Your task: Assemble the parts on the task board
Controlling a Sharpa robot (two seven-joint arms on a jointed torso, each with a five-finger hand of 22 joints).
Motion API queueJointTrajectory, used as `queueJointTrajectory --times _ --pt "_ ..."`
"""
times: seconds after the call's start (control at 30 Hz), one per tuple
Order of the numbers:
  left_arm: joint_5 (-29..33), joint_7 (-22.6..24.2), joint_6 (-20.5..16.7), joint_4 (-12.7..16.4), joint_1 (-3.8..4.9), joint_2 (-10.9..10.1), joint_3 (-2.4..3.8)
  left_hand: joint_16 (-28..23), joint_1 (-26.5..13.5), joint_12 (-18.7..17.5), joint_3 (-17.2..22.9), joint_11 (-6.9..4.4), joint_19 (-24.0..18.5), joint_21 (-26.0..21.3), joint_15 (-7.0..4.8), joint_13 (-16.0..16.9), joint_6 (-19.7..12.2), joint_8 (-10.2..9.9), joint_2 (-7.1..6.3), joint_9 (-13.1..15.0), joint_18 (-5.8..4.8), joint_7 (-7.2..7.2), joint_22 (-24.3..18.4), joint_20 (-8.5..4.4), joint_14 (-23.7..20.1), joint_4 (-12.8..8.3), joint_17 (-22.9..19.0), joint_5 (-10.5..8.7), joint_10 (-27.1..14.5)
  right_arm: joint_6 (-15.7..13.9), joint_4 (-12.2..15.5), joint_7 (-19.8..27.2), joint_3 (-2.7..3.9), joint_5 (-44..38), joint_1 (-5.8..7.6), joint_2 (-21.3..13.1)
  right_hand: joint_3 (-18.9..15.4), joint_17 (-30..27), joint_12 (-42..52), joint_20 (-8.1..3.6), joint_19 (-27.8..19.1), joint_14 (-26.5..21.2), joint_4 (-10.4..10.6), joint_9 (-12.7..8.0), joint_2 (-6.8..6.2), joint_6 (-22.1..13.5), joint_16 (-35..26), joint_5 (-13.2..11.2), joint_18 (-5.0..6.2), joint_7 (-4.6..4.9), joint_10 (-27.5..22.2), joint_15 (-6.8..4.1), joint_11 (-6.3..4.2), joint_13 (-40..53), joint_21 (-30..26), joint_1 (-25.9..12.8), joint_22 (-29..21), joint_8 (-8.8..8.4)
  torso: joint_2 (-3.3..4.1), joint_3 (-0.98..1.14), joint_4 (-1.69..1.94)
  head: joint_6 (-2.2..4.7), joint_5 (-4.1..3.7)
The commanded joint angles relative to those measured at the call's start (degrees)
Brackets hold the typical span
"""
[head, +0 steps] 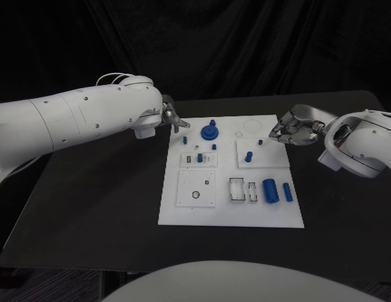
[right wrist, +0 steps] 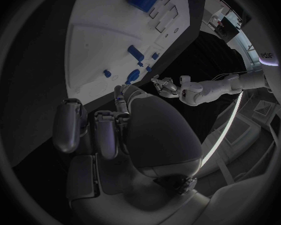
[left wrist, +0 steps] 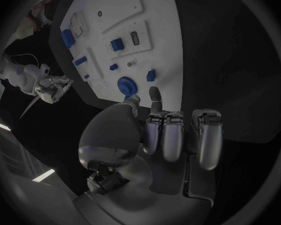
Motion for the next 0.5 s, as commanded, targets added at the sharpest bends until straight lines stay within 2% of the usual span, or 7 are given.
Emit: queueJointTrajectory --times 0.03,0.2,0.5 --pt "-1.5 1.8 2.1 -0.7 -0.31 0.4 0.01 0.4 0.6 0.2 -0.4 0.45 5.9 0.2 0.45 15.1 -0.6 -0.5 0.03 -0.1 -0.8 0.15 15.1 0.48 6.1 0.0 15.1 -0.27 6.0 0.0 0.2 -1.1 0.04 -0.1 -0.13 -0.2 0.5 11.6 -0.2 0.12 -0.3 4.5 0.0 0.1 0.18 0.0 -0.3 0.2 1.05 0.2 3.6 0.4 0.35 13.2 -0.3 0.3 10.1 -0.3 -0.02 0.09 0.04 0.0 -0.04" --pt "-1.8 2.5 2.6 -1.5 -0.57 0.8 0.0 0.4 0.8 0.2 -0.6 0.71 5.9 0.2 0.68 15.1 -1.3 -1.1 0.28 -0.1 -0.8 0.44 15.1 0.7 6.1 0.0 15.1 -0.27 6.0 -0.2 0.2 -1.0 0.04 -0.1 -0.13 -0.2 0.5 11.6 -0.2 0.12 -0.3 4.5 0.0 0.1 0.18 0.0 -0.3 0.2 1.05 0.2 3.6 0.4 0.35 13.2 -0.3 0.3 10.1 -0.3 -0.01 0.07 -0.09 0.0 0.05" --pt "-2.0 3.6 3.4 -2.7 -1.39 1.2 0.0 0.4 0.9 0.2 -0.9 1.09 5.9 0.2 1.02 15.1 -2.0 -2.1 0.65 -0.5 -0.8 0.85 15.1 1.04 6.1 0.1 15.1 -0.28 6.0 -0.4 0.2 -0.7 0.05 -0.1 -0.14 0.0 0.5 11.7 -0.2 0.13 -0.4 4.5 -0.1 0.1 0.21 0.0 -0.2 0.3 1.06 0.18 3.7 0.4 0.34 13.3 -0.4 0.4 10.1 -0.29 -0.1 0.07 -0.02 0.0 -0.06"
